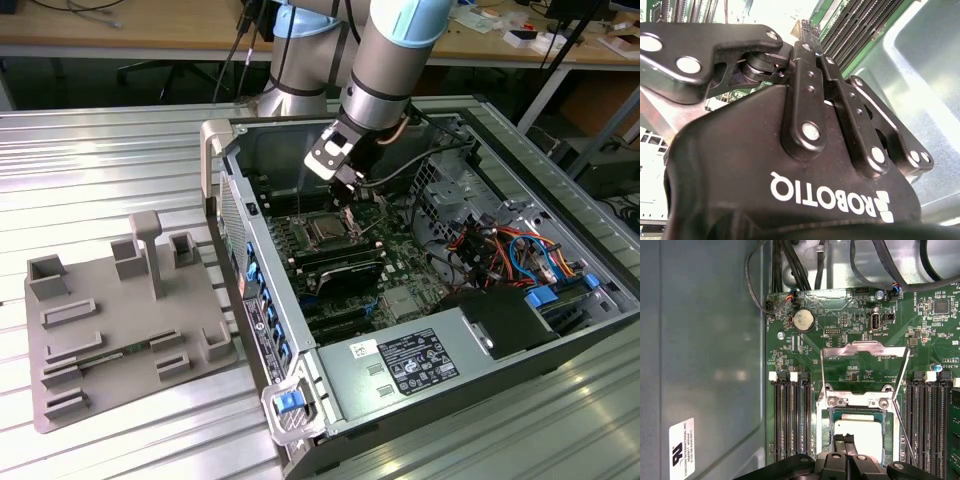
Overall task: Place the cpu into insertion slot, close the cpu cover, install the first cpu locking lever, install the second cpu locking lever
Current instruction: 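Close the cpu cover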
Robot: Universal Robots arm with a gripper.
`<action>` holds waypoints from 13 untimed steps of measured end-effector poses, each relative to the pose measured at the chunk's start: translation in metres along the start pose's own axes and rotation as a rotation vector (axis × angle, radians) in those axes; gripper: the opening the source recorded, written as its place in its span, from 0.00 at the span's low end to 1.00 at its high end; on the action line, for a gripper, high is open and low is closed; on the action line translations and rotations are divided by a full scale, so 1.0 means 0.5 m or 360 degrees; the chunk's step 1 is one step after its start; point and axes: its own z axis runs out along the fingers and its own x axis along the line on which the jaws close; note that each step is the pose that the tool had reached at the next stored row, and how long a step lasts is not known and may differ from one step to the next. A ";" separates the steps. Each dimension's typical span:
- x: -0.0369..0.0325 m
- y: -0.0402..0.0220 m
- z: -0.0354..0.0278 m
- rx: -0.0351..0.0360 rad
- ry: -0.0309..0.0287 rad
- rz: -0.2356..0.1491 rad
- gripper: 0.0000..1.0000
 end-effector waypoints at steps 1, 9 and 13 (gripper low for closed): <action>0.000 0.001 0.000 0.0000 0.00001 0.0000 0.11; -0.003 0.036 0.000 0.0001 0.00001 0.0000 0.11; -0.004 0.042 -0.007 0.0001 0.00002 0.0000 0.11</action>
